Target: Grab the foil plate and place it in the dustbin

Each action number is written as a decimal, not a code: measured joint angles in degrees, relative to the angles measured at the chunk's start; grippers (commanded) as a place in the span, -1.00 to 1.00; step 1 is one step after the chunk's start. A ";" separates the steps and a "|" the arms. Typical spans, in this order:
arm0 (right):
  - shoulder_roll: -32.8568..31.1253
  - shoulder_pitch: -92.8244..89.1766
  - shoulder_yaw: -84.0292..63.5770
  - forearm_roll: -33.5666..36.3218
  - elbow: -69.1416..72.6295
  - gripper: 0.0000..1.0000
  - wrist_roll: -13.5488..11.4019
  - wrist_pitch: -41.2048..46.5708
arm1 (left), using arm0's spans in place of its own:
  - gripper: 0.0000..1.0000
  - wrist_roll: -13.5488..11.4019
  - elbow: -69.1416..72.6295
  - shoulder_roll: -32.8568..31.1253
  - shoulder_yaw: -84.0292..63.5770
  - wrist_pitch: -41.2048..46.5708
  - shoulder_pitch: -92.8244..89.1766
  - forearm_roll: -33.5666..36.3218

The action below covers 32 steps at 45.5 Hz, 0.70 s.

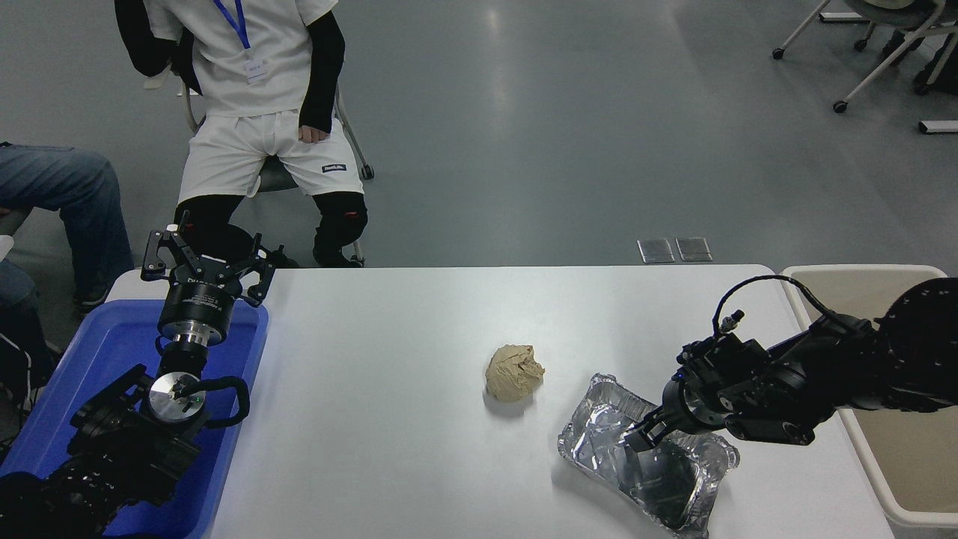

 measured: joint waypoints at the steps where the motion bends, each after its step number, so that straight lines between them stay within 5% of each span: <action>1: -0.05 -0.01 -0.28 0.04 -0.02 -1.00 0.00 -0.05 | 0.98 0.00 0.00 0.00 0.00 0.00 0.00 0.00; 32: -2.95 1.87 -3.33 7.62 2.89 -1.00 0.14 -0.51 | 0.98 0.00 0.00 0.00 0.00 -0.01 0.00 0.01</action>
